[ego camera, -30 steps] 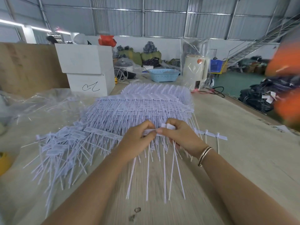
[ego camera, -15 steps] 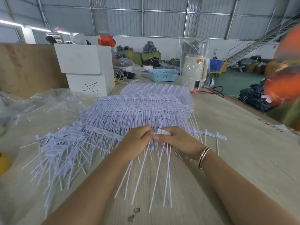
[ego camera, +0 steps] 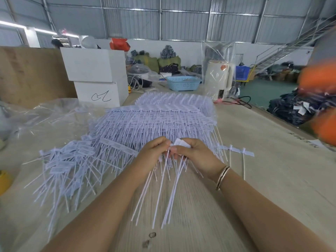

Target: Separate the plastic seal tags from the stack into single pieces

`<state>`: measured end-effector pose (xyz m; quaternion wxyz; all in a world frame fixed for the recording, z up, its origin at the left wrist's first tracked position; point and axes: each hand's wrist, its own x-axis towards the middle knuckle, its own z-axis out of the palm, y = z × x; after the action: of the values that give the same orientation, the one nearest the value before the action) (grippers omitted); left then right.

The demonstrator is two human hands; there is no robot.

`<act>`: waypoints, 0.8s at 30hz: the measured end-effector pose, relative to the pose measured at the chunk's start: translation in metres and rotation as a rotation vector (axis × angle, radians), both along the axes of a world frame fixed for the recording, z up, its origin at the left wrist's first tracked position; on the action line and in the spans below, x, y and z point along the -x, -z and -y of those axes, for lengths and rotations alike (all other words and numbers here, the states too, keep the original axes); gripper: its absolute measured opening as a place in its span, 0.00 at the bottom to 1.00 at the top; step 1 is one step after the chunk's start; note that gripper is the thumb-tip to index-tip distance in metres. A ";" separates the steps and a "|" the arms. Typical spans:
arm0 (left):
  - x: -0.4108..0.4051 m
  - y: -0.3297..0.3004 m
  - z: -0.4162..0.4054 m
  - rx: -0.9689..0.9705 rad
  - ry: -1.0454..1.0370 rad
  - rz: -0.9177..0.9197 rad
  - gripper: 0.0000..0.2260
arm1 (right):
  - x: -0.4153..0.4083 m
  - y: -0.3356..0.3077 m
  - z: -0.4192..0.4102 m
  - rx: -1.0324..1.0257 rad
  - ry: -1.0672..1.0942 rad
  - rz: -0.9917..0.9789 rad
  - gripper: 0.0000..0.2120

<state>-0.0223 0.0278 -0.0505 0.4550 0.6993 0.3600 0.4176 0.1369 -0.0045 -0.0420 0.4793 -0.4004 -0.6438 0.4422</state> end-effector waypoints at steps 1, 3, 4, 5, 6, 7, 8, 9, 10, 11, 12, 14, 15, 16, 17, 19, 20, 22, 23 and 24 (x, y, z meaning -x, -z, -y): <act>-0.001 0.000 0.000 0.011 0.007 0.029 0.16 | 0.001 0.001 0.000 -0.017 0.002 -0.022 0.08; -0.003 0.002 -0.001 0.052 0.033 0.133 0.15 | 0.003 0.002 0.000 -0.051 0.023 -0.076 0.07; -0.003 0.002 -0.001 0.088 0.039 0.205 0.16 | 0.003 0.001 -0.001 -0.070 0.052 -0.105 0.08; -0.002 0.001 -0.002 0.125 0.041 0.276 0.17 | 0.001 0.000 -0.002 -0.084 0.089 -0.128 0.09; 0.000 0.001 -0.002 0.134 0.033 0.314 0.17 | -0.001 -0.001 -0.002 -0.092 0.117 -0.140 0.11; 0.002 0.001 -0.003 0.111 0.019 0.304 0.16 | -0.003 -0.002 -0.002 -0.088 0.122 -0.147 0.11; 0.004 0.001 -0.004 0.055 0.007 0.241 0.15 | -0.004 -0.003 -0.002 -0.067 0.104 -0.153 0.11; 0.004 0.001 -0.004 0.001 0.017 0.166 0.13 | -0.005 -0.004 -0.001 -0.033 0.070 -0.161 0.11; 0.004 0.001 -0.004 -0.031 0.038 0.098 0.10 | -0.007 -0.004 0.000 0.004 0.029 -0.158 0.11; 0.003 0.001 -0.004 -0.039 0.056 0.043 0.09 | -0.009 -0.006 0.000 0.034 -0.009 -0.137 0.11; 0.001 0.003 -0.004 -0.044 0.059 -0.012 0.08 | -0.011 -0.008 0.001 0.053 -0.039 -0.100 0.12; -0.001 0.007 -0.003 -0.071 0.039 -0.110 0.07 | -0.016 -0.010 0.003 0.067 -0.054 -0.023 0.13; -0.002 0.008 -0.003 -0.086 0.028 -0.141 0.09 | -0.018 -0.010 0.004 0.063 -0.039 0.014 0.13; -0.002 0.010 -0.002 -0.108 0.024 -0.178 0.11 | -0.018 -0.008 0.004 0.053 -0.013 0.061 0.12; -0.003 0.011 -0.002 -0.144 0.024 -0.231 0.12 | -0.017 -0.007 0.003 0.041 0.015 0.122 0.11; -0.006 0.013 -0.001 -0.220 0.011 -0.319 0.09 | -0.013 -0.003 0.001 0.004 0.076 0.265 0.08; -0.007 0.015 -0.001 -0.233 -0.003 -0.328 0.09 | -0.011 -0.002 0.000 -0.023 0.099 0.328 0.10; -0.007 0.016 -0.001 -0.202 -0.013 -0.294 0.12 | -0.009 -0.003 -0.002 -0.066 0.121 0.395 0.11; -0.007 0.016 -0.001 -0.179 -0.008 -0.258 0.14 | -0.008 -0.005 -0.001 -0.082 0.125 0.404 0.11; -0.007 0.016 0.000 -0.165 -0.001 -0.218 0.16 | -0.008 -0.006 -0.001 -0.096 0.132 0.405 0.11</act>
<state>-0.0153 0.0282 -0.0667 0.3540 0.7752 0.3722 0.3677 0.1448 -0.0035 -0.0359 0.3867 -0.4990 -0.7196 0.2893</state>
